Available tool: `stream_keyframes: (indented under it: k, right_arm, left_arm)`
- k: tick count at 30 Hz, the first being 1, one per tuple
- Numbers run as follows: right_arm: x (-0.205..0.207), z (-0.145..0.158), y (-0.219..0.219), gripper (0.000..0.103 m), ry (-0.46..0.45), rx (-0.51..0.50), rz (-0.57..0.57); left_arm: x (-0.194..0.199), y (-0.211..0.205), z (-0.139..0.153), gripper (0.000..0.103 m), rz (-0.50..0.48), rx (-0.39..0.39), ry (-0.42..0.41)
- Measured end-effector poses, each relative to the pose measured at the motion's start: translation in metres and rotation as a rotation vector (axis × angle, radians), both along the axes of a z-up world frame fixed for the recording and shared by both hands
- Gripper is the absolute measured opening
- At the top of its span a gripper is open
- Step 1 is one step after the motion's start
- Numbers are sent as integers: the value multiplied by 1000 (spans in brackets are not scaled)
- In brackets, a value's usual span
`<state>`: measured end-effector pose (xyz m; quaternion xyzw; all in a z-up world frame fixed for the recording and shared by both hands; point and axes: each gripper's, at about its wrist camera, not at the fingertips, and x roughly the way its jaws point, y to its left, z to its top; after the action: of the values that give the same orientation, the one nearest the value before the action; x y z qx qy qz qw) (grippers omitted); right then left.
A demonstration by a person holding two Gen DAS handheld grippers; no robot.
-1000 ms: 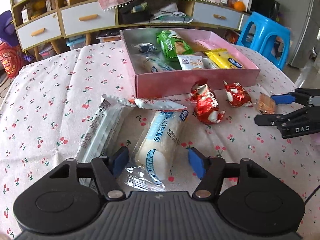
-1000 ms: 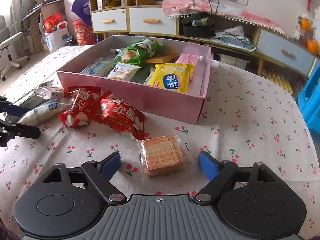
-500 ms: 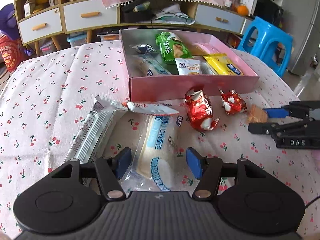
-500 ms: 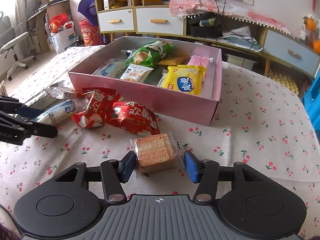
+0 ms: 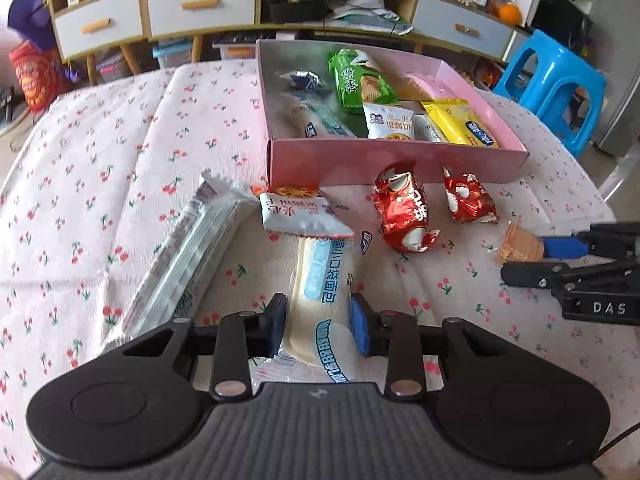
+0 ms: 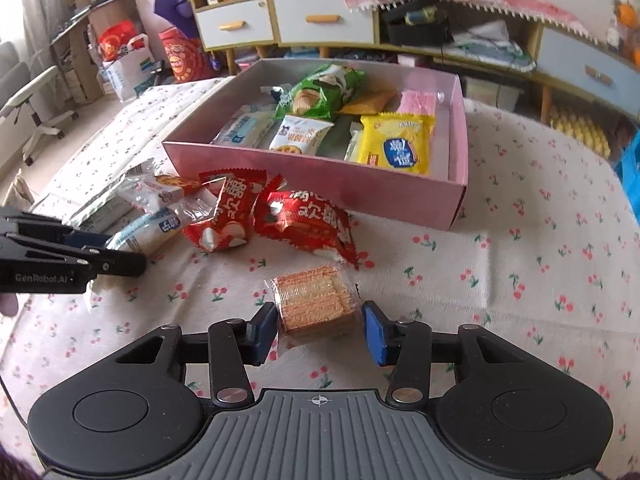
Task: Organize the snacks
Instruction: 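Grasp the white milk-stick packet with left tool while right tool grasps the wafer packet, then lift and carry the milk-stick and wafer packets toward the pink box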
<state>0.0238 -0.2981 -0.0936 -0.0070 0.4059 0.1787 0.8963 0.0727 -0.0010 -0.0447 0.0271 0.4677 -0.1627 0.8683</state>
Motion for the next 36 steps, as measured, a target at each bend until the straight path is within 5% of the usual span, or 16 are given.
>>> stream_keyframes:
  k: [7,13,36]
  right_arm:
    - [-1,3,-5,44,122,43,-52]
    - [-2,13,-8,44,136,63,-82]
    - [20,64,-6,44,76,248,-181]
  left_arm:
    - [-4,6,4,28,27,-65,92]
    - [-15,4,8,25,5,-113,130]
    - [-20,5,41,19,6,-287,66]
